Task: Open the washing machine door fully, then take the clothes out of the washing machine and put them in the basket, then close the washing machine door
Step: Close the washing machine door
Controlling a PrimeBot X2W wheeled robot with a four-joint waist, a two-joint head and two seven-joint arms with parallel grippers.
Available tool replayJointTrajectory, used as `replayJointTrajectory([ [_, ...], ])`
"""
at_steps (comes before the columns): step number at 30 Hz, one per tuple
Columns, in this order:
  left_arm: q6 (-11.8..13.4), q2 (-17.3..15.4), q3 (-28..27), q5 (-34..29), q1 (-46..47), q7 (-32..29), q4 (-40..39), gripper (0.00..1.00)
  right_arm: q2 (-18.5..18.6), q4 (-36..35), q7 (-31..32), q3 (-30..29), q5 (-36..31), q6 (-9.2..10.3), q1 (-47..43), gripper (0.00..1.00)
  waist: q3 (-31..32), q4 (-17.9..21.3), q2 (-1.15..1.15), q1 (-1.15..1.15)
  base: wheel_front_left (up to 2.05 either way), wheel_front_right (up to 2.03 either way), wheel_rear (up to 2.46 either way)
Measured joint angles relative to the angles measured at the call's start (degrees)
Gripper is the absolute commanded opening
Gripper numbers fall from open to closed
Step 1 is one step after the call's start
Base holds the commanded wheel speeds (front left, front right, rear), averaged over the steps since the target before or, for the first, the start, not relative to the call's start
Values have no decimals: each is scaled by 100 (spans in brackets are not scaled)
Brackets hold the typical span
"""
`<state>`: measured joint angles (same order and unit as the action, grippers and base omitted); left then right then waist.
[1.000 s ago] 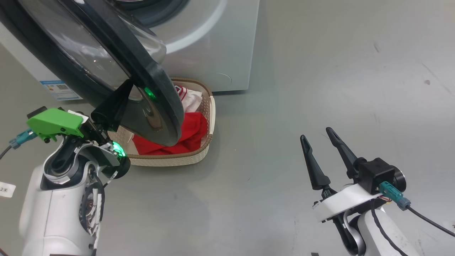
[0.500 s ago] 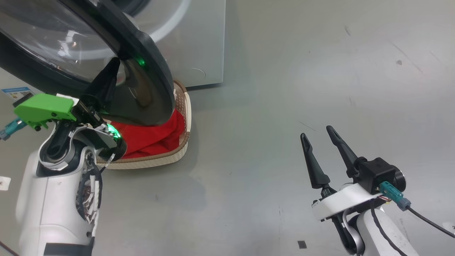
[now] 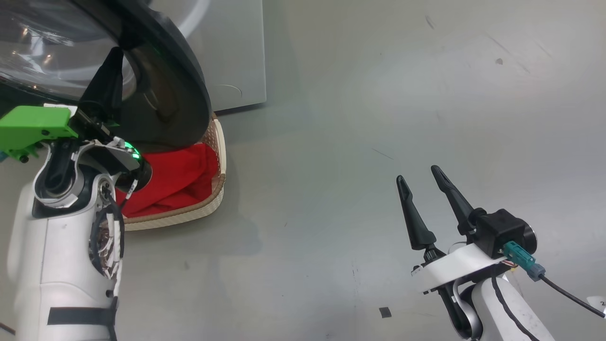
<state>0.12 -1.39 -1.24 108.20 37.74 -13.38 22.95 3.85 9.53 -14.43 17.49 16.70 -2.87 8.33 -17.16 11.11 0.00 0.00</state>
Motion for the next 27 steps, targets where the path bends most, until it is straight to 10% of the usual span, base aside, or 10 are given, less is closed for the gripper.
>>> replayJointTrajectory([
  [27,8,-30,-19,-292,770,479,477,0,-75,-258,-1,-201,77,109,29,100,-469,488,0,0,0,0,0],
])
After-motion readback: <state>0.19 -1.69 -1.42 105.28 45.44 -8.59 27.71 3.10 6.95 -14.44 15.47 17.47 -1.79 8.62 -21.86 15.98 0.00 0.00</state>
